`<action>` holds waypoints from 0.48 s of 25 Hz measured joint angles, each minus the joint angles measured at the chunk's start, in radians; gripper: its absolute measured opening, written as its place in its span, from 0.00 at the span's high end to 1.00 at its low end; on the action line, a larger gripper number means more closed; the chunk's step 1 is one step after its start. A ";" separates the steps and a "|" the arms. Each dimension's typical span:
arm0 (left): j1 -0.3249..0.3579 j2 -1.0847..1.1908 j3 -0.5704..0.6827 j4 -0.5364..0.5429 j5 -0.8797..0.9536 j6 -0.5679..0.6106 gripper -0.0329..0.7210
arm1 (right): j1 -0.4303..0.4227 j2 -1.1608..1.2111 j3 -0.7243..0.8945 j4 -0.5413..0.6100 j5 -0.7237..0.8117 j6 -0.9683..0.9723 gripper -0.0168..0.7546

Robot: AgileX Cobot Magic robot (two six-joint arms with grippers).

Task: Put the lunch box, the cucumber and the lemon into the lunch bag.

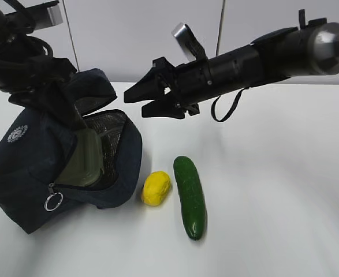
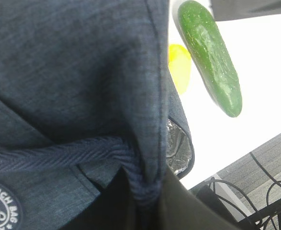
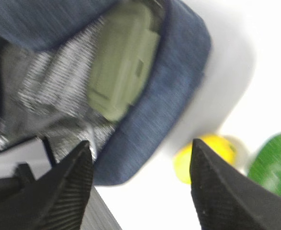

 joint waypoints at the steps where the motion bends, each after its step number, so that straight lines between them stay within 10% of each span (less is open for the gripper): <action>1: 0.000 0.000 0.000 0.000 0.000 0.000 0.96 | -0.009 -0.013 0.000 -0.042 0.010 0.025 0.36; 12: 0.000 0.000 0.000 0.002 0.000 0.000 0.96 | -0.024 -0.146 0.000 -0.644 0.074 0.365 0.36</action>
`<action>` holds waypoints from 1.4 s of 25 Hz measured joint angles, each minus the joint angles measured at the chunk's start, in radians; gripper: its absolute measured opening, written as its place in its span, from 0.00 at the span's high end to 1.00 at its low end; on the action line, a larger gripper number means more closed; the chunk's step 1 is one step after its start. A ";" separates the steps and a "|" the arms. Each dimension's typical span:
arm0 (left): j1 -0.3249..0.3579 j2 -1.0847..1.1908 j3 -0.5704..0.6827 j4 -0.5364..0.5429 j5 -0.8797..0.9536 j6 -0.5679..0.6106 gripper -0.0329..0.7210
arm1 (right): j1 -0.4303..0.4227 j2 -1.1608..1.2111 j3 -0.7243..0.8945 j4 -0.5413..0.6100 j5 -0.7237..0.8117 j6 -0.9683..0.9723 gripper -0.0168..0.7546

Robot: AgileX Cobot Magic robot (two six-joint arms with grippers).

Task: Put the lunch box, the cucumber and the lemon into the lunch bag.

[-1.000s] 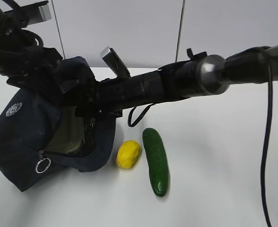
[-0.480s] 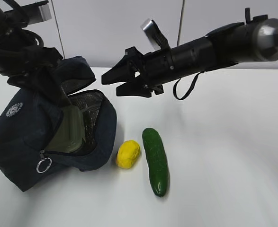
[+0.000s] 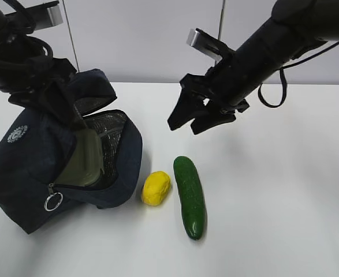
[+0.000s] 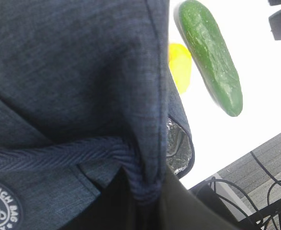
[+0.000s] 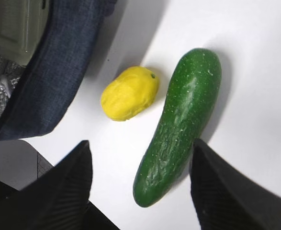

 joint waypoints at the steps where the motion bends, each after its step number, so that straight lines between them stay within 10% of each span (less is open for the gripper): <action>1: 0.000 0.000 0.000 0.000 0.000 0.000 0.96 | 0.000 -0.002 0.000 -0.040 0.012 0.028 0.36; 23: 0.000 0.000 0.000 0.036 0.049 0.007 0.96 | 0.164 0.010 0.167 -0.364 -0.222 0.329 0.36; 35: 0.000 0.000 0.000 0.037 0.055 0.019 0.96 | 0.174 0.107 0.167 -0.353 -0.260 0.384 0.36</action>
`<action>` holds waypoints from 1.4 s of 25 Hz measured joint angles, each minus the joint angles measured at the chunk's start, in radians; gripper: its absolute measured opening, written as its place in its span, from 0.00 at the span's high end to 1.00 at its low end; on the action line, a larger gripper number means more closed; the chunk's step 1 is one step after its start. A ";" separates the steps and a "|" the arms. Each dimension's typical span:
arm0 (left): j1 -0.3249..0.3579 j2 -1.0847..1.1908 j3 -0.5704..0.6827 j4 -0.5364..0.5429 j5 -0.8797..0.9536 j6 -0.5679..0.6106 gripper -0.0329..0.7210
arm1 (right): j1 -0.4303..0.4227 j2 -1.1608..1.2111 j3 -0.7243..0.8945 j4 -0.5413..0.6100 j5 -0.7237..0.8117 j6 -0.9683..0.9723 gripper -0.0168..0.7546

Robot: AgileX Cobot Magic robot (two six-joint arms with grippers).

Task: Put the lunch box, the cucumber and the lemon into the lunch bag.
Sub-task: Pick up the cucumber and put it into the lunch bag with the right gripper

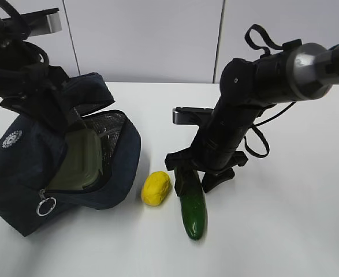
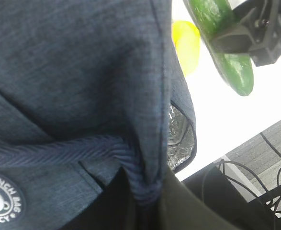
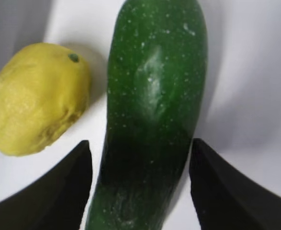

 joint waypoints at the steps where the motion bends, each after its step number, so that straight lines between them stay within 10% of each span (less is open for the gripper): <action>1: 0.000 0.000 0.000 0.000 0.000 0.000 0.96 | 0.002 0.007 0.000 0.003 -0.008 0.002 0.36; 11: 0.000 0.000 0.000 0.000 0.010 0.001 0.96 | 0.019 0.012 0.000 0.013 -0.021 0.012 0.60; 22: 0.000 0.000 0.000 0.002 0.018 0.004 0.96 | -0.073 -0.096 -0.080 0.028 0.063 -0.017 0.62; 35: 0.000 0.000 0.000 0.004 0.018 0.007 0.96 | -0.106 -0.132 -0.087 0.650 0.101 -0.414 0.62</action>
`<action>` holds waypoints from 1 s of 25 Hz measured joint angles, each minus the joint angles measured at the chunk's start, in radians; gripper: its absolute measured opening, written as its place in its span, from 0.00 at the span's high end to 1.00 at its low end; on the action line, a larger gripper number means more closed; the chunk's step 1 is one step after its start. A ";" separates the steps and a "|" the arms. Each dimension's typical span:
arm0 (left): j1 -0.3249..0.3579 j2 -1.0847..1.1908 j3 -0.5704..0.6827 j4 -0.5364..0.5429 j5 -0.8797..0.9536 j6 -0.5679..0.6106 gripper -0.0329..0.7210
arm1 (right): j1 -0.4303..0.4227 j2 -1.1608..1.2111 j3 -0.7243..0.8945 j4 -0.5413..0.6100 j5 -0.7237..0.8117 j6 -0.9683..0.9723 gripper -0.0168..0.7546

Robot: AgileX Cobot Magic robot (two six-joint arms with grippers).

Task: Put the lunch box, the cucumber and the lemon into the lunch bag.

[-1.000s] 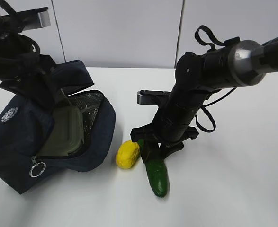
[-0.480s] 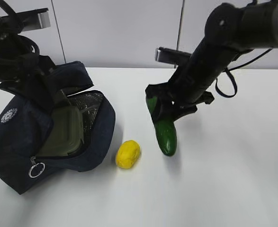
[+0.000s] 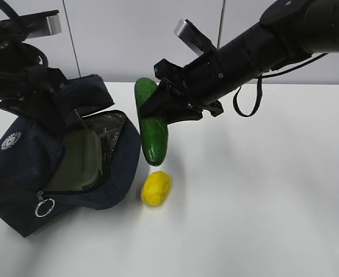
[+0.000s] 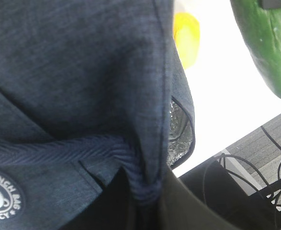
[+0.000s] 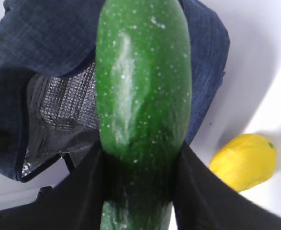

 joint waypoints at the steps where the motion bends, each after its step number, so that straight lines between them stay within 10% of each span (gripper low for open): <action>1: 0.000 0.000 0.000 0.000 0.000 0.000 0.96 | 0.002 0.005 0.000 0.008 -0.009 -0.002 0.62; 25: 0.000 0.000 0.000 0.004 0.004 0.000 0.96 | 0.149 0.246 0.000 0.592 -0.113 -0.360 0.62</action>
